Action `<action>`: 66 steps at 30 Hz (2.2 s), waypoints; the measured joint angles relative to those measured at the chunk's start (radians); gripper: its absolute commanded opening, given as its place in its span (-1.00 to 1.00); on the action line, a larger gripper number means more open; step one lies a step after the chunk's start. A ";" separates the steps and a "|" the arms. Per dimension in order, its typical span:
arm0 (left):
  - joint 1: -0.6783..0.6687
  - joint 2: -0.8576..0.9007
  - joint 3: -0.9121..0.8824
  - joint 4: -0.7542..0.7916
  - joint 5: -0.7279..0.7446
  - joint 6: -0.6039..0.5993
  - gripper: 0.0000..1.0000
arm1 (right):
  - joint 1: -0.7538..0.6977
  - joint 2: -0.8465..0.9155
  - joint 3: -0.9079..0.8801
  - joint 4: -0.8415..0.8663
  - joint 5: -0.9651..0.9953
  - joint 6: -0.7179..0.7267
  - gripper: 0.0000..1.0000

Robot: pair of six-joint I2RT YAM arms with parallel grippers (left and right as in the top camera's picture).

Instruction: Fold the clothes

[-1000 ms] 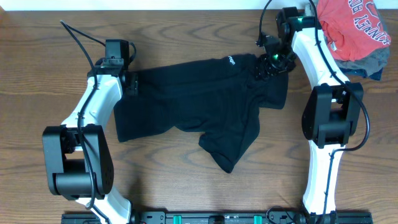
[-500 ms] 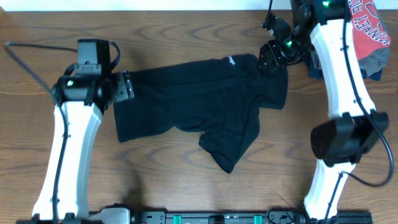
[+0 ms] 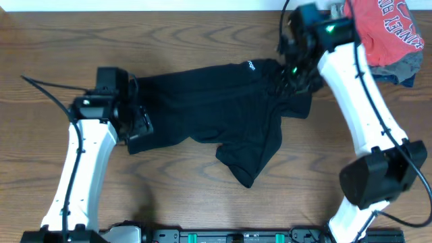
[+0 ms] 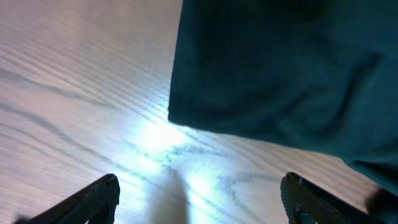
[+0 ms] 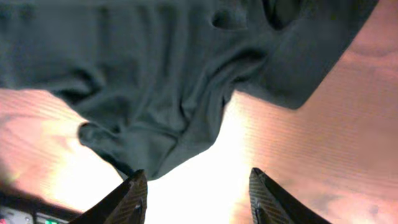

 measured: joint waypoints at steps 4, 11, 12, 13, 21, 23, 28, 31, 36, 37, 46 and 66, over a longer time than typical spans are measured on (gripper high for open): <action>0.000 -0.002 -0.150 0.171 0.007 -0.057 0.68 | 0.021 -0.105 -0.195 0.143 0.035 0.118 -0.46; 0.005 -0.002 -0.332 0.424 0.006 -0.148 0.60 | 0.024 -0.187 -0.382 0.279 0.015 0.244 -0.24; 0.010 -0.002 -0.346 0.443 0.004 -0.158 0.58 | 0.027 -0.187 -0.404 0.293 0.008 0.251 -0.24; 0.019 -0.002 -0.361 0.462 0.000 -0.167 0.59 | 0.031 -0.187 -0.424 0.303 0.004 0.256 -0.24; 0.115 0.048 -0.406 0.514 -0.016 -0.219 0.47 | 0.105 -0.187 -0.537 0.404 -0.023 0.277 -0.24; 0.125 0.079 -0.407 0.528 -0.015 -0.223 0.44 | 0.113 -0.187 -0.542 0.407 -0.025 0.278 -0.25; 0.126 0.155 -0.408 0.564 0.000 -0.233 0.38 | 0.125 -0.187 -0.542 0.412 -0.027 0.282 -0.25; 0.125 0.171 -0.401 0.577 -0.006 -0.238 0.27 | 0.126 -0.187 -0.542 0.412 -0.027 0.283 -0.26; 0.126 0.209 -0.372 0.592 -0.015 -0.241 -0.50 | 0.145 -0.187 -0.542 0.409 -0.027 0.285 -0.28; 0.126 0.218 -0.366 0.598 -0.016 -0.241 -0.74 | 0.148 -0.187 -0.542 0.406 -0.027 0.285 -0.29; 0.126 0.238 -0.347 0.608 -0.008 -0.236 -0.88 | 0.161 -0.187 -0.543 0.312 -0.029 0.285 -0.38; 0.128 0.109 -0.401 0.553 0.057 -0.157 -0.88 | 0.384 -0.188 -0.677 0.329 -0.059 0.352 0.29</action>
